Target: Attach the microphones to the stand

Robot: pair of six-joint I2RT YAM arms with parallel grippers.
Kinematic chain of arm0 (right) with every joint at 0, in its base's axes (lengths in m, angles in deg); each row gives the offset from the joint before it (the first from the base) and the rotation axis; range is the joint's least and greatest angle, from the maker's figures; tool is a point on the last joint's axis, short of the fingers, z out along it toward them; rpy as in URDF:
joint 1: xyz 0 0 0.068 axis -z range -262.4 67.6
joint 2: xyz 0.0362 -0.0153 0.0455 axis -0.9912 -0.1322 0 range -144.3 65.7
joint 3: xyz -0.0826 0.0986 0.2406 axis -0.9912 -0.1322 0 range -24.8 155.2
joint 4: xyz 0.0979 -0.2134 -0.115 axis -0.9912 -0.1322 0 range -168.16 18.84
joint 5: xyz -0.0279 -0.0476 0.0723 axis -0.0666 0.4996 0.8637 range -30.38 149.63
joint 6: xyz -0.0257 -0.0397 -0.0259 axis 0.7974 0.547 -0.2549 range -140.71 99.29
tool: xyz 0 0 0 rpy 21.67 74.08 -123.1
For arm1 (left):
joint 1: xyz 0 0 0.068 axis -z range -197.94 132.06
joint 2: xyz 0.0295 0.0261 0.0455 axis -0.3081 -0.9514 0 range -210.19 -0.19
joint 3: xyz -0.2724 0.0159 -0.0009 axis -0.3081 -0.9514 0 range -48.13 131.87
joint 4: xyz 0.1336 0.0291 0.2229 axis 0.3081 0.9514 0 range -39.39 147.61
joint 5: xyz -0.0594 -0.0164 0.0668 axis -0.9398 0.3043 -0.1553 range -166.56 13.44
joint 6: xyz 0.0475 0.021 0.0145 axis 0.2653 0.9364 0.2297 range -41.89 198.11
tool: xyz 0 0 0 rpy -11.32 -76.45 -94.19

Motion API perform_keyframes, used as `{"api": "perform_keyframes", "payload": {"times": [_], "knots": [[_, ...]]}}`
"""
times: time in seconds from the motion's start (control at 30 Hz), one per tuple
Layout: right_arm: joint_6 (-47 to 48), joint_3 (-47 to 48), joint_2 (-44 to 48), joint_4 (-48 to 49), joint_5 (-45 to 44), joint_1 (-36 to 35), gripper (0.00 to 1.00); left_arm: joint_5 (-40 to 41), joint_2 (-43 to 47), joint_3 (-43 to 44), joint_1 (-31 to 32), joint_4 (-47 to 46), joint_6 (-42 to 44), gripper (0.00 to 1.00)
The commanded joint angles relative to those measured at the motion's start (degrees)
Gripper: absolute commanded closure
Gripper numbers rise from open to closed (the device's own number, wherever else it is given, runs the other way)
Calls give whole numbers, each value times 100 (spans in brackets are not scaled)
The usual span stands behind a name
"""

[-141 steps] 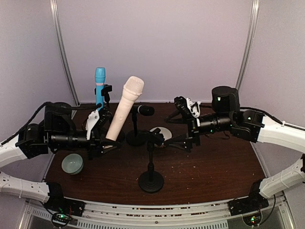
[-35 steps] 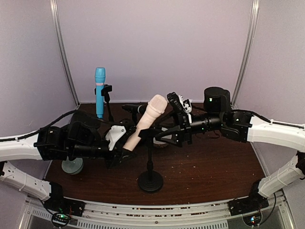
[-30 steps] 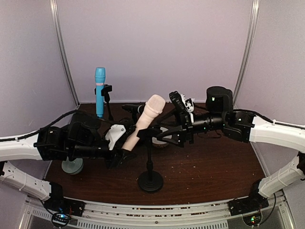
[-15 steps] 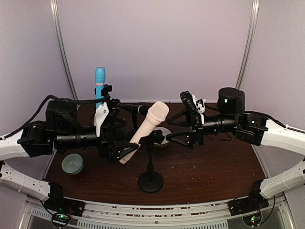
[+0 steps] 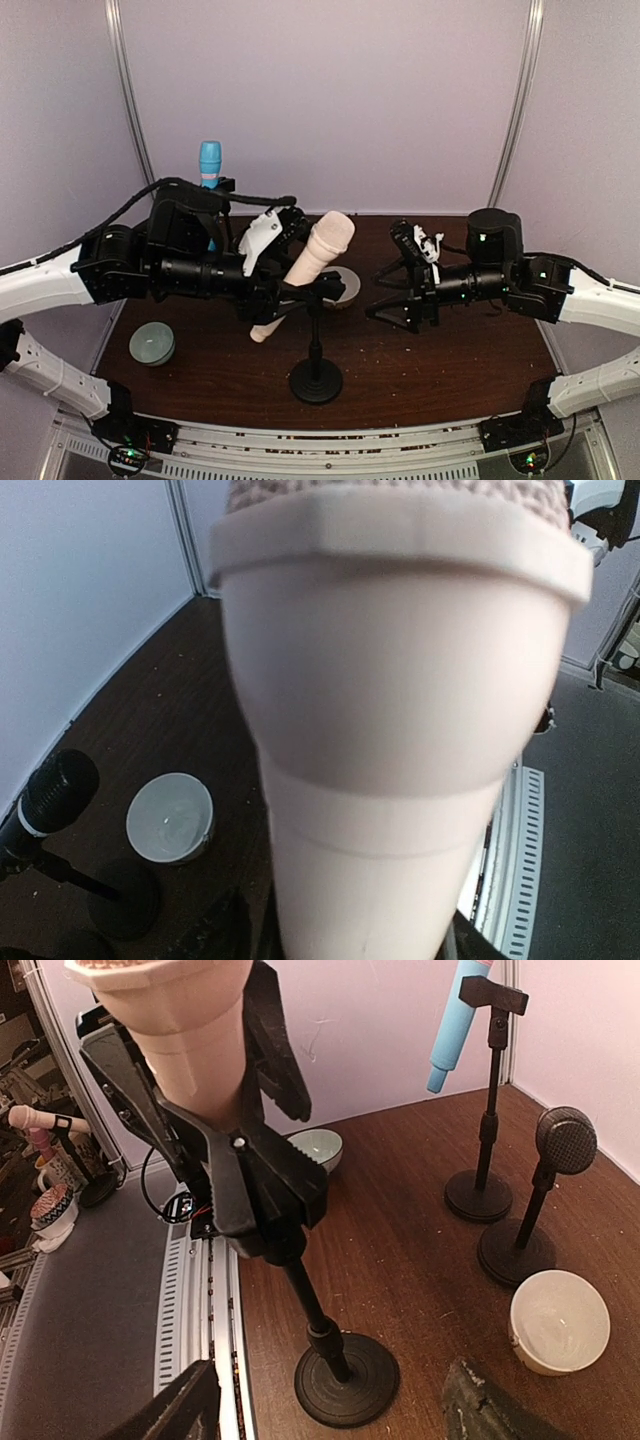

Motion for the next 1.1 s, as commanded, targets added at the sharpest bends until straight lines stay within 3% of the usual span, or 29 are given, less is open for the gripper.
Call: {"api": "perform_keyframes", "payload": {"times": [0.0,0.1,0.27,0.4,0.6,0.87,0.97,1.07], "knots": [[62,-4,55,-182,-219,-29,23,-438,-77,321,-46,-47,131,45],[80,38,84,-493,-565,-17,23,-705,-265,504,-51,-176,199,50],[-70,272,629,-1491,-1942,0,23,-684,-871,1281,-104,-479,469,56],[-397,288,1536,-1906,-3185,15,21,-971,-1605,2201,-340,-763,492,61],[-663,229,2405,-2389,-4287,32,20,-1575,-2885,3769,-549,-828,638,64],[-747,-126,3033,-2363,-4862,41,18,-1816,-4741,6114,-991,-636,668,64],[-771,-287,2967,-2301,-5072,44,17,-1827,-5078,6393,-1052,-686,669,63],[-1007,-466,2896,-2156,-5858,50,16,-1756,-5322,6410,-1102,-819,711,62]]}}
